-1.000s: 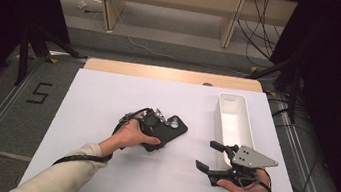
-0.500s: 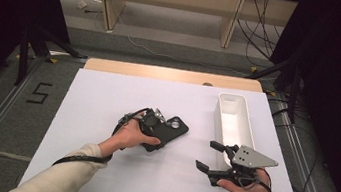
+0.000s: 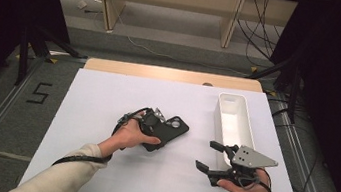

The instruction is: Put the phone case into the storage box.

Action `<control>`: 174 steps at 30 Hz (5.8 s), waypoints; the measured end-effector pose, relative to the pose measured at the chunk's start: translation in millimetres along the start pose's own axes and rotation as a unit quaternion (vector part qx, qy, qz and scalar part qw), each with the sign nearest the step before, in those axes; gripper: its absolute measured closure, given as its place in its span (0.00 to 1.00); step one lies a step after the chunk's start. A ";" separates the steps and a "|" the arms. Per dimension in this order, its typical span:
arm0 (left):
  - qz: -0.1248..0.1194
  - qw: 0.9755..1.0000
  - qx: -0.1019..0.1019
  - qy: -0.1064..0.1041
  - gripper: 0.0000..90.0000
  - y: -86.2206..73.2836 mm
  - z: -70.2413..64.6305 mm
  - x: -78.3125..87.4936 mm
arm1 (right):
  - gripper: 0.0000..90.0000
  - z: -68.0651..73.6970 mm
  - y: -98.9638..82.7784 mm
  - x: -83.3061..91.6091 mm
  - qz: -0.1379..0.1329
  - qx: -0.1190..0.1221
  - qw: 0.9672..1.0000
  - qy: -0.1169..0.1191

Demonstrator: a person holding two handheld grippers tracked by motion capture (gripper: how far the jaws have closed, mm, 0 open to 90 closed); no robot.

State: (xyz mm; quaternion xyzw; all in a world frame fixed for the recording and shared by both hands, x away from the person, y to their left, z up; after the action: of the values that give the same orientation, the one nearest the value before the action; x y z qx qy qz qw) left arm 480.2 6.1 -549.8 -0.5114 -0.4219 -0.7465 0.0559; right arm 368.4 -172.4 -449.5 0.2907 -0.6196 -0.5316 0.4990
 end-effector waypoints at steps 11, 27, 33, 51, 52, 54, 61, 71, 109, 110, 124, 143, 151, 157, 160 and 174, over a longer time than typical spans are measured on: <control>-0.027 1.000 0.010 0.008 0.19 3.7 2.9 9.9 | 0.25 -0.7 0.1 0.3 0.000 0.000 1.000 -0.003; -0.102 0.994 0.031 0.021 0.18 10.2 1.9 41.0 | 0.20 -4.6 3.7 -1.3 -0.005 -0.001 1.000 -0.023; -0.128 0.991 0.034 0.027 0.18 8.0 -1.2 52.0 | 0.19 -4.9 7.2 -5.0 -0.011 -0.007 1.000 -0.024; -0.165 0.985 0.033 0.029 0.18 -4.1 -11.0 80.1 | 0.18 -22.5 27.0 -23.0 -0.025 -0.018 0.998 -0.056; -0.167 0.985 0.034 0.030 0.18 -4.4 -11.3 80.8 | 0.18 -23.0 27.5 -24.9 -0.024 -0.018 0.998 -0.055; -0.171 0.984 0.034 0.030 0.18 -5.6 -12.3 82.8 | 0.18 -24.3 28.8 -28.5 -0.023 -0.018 0.998 -0.056; -0.177 0.983 0.032 0.034 0.18 -8.1 -15.0 88.7 | 0.18 -29.8 35.0 -37.0 -0.026 -0.019 0.998 -0.061; -0.181 0.983 0.027 0.035 0.18 -11.4 -22.5 93.0 | 0.18 -40.1 45.1 -53.2 -0.028 -0.025 0.997 -0.064; -0.192 0.981 0.007 0.035 0.18 -15.3 -43.2 101.1 | 0.19 -59.4 47.1 -102.3 -0.004 -0.061 0.996 -0.058; -0.192 0.981 0.007 0.034 0.18 -15.2 -43.5 101.0 | 0.20 -59.2 46.5 -103.6 -0.002 -0.062 0.996 -0.057; -0.192 0.981 0.005 0.038 0.18 -14.6 -45.0 101.0 | 0.30 -58.8 40.6 -114.2 0.011 -0.085 0.995 -0.046; -0.196 0.980 0.008 0.040 0.18 -13.3 -43.8 100.7 | 0.48 -54.9 38.5 -118.5 0.011 -0.113 0.993 -0.024; -0.196 0.980 0.008 0.039 0.18 -13.3 -44.1 99.9 | 0.55 -56.2 38.9 -116.2 0.002 -0.143 0.990 -0.015; -0.194 0.980 0.009 0.038 0.18 -14.1 -44.6 97.7 | 0.65 -57.2 42.3 -114.2 -0.011 -0.161 0.987 -0.012; -0.194 0.980 0.009 0.039 0.17 -14.0 -44.1 97.8 | 0.67 -57.3 44.8 -113.5 -0.015 -0.172 0.985 -0.013; -0.213 0.977 0.004 0.029 0.19 -11.9 -41.7 94.1 | 0.87 -36.2 78.4 -104.6 -0.065 -0.177 0.982 0.022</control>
State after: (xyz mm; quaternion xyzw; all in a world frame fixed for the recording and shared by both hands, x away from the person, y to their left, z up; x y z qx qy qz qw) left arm 399.8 17.8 -485.3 -0.3876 -0.5227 -0.7540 -0.0900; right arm 450.1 -71.7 -409.7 0.2492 -0.4844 -0.6574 0.5206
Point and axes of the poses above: each handheld gripper's, and its own axes: x roughly backward along the jaws, y roughly out of its top, z roughly to its left, the point moved 9 cm from there along -x, roughly forward along the jaws, and after that the axes turned 11 degrees about y, right-handed, at the moved point
